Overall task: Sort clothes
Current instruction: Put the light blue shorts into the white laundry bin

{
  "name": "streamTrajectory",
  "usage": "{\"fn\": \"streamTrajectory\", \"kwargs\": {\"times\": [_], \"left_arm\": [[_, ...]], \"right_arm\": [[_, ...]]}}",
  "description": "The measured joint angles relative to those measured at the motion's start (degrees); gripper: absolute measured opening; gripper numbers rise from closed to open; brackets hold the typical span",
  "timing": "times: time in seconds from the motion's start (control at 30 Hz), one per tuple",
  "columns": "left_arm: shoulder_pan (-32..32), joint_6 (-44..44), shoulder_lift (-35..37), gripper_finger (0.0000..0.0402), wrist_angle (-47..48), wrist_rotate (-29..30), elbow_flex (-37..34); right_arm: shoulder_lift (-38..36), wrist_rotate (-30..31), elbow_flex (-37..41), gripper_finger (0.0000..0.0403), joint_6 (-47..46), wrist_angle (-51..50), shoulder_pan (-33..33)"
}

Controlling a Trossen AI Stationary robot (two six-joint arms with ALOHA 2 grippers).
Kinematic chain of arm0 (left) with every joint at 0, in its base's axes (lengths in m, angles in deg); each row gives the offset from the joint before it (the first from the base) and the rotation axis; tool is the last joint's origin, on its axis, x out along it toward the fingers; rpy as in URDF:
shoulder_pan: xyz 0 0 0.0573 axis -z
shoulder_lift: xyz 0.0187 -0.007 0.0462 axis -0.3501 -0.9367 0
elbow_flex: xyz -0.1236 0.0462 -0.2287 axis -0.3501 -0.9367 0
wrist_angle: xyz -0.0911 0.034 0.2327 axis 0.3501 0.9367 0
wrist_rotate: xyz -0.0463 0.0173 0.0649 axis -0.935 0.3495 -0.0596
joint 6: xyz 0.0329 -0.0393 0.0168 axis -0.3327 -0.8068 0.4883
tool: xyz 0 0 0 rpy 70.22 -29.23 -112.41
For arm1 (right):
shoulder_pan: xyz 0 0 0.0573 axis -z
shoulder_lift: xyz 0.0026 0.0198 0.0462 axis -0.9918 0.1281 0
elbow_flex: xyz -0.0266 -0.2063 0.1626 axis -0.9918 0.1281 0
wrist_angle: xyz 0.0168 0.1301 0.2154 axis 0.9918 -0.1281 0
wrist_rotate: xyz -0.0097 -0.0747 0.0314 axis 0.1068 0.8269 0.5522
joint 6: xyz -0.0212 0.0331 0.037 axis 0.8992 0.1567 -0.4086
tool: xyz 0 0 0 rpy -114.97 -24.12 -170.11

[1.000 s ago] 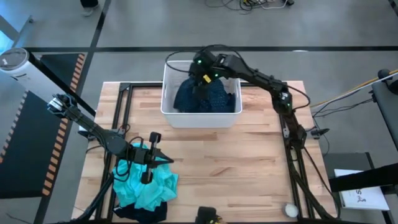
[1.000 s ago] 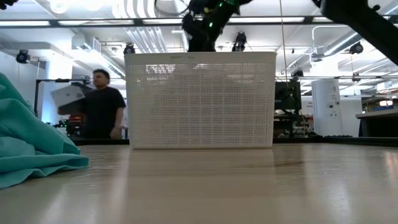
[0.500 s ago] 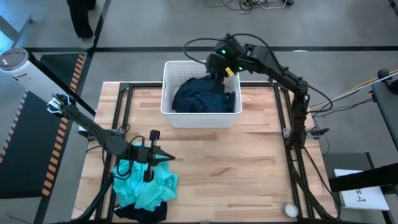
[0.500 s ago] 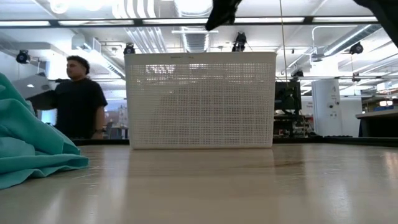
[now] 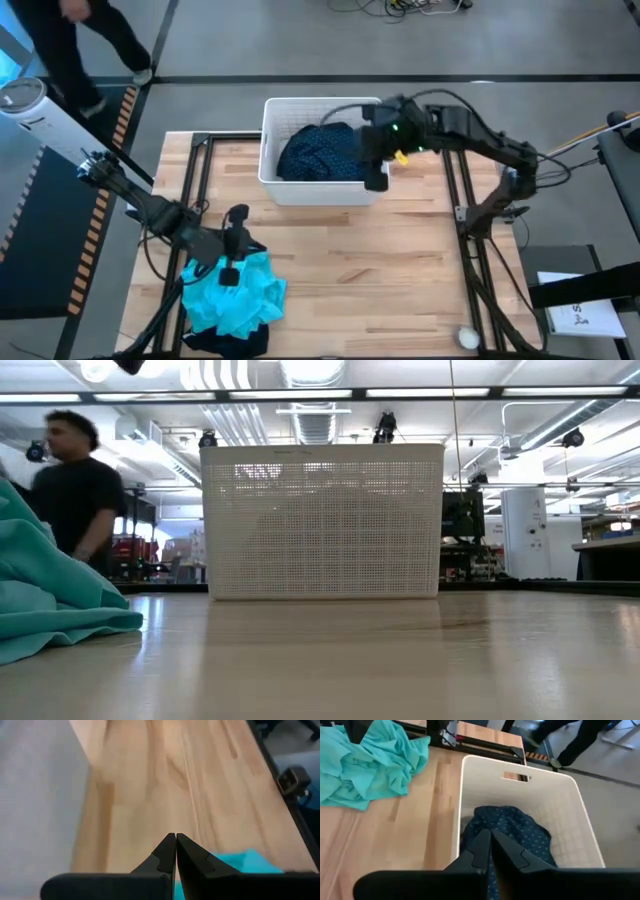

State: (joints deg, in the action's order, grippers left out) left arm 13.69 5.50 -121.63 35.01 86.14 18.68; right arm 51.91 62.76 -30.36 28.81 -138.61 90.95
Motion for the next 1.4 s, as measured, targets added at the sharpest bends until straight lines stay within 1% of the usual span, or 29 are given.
{"fn": "streamTrajectory", "kwargs": {"times": [0.17,0.2,0.3,0.37,0.43,0.5,0.57,0.63,0.73,0.87,0.97,1.03,1.27,1.4], "left_arm": [[1.1,-9.2,-1.7,0.0,4.0,-4.6,-1.0],[1.5,-11.3,-2.2,0.0,5.0,-5.5,-1.1],[2.8,-16.8,-3.5,0.0,6.0,-9.4,-1.1],[3.2,-20.7,-4.1,0.0,6.1,-12.1,-0.5],[3.3,-25.0,-4.7,0.0,5.9,-13.9,0.2],[3.4,-29.4,-5.6,0.0,6.1,-15.3,0.8],[3.5,-33.3,-6.4,0.0,6.1,-18.4,0.9],[3.5,-36.2,-7.3,0.0,6.3,-21.7,0.9],[3.6,-40.9,-9.3,0.0009,6.3,-25.0,0.8],[3.6,-45.3,-12.0,0.0045,6.0,-31.0,0.7],[3.8,-48.9,-13.6,0.0086,5.9,-34.8,0.7],[4.1,-50.7,-14.7,0.012,5.8,-36.2,0.7],[4.8,-53.2,-19.0,0.0255,5.9,-36.5,0.6],[4.8,-53.1,-22.6,0.0313,6.4,-36.5,0.3]], "right_arm": [[-10.0,0.0,22.2,0.0,-4.7,14.7,-3.2],[-12.0,0.6,26.7,0.0,-5.8,17.7,-4.3],[-16.6,5.6,38.3,0.0,-9.1,27.3,-8.5],[-19.0,6.9,45.0,0.0,-10.2,34.6,-11.6],[-20.9,6.9,50.9,0.0,-11.4,41.8,-14.3],[-22.1,7.0,55.8,0.0,-12.9,48.4,-16.8],[-22.7,7.6,60.1,0.0,-14.3,53.4,-19.1],[-22.9,9.9,63.1,0.0,-15.3,57.2,-21.5],[-22.7,14.8,66.6,0.0,-15.7,60.5,-24.9],[-22.0,19.7,69.3,0.0,-18.3,62.5,-28.8],[-21.1,22.9,70.2,0.0,-20.0,62.5,-31.9],[-20.3,24.8,70.5,0.0,-20.6,62.4,-33.7],[-16.5,30.7,70.7,0.0,-23.5,62.6,-39.4],[-14.4,32.6,70.7,0.0,-25.3,62.9,-41.1]]}}
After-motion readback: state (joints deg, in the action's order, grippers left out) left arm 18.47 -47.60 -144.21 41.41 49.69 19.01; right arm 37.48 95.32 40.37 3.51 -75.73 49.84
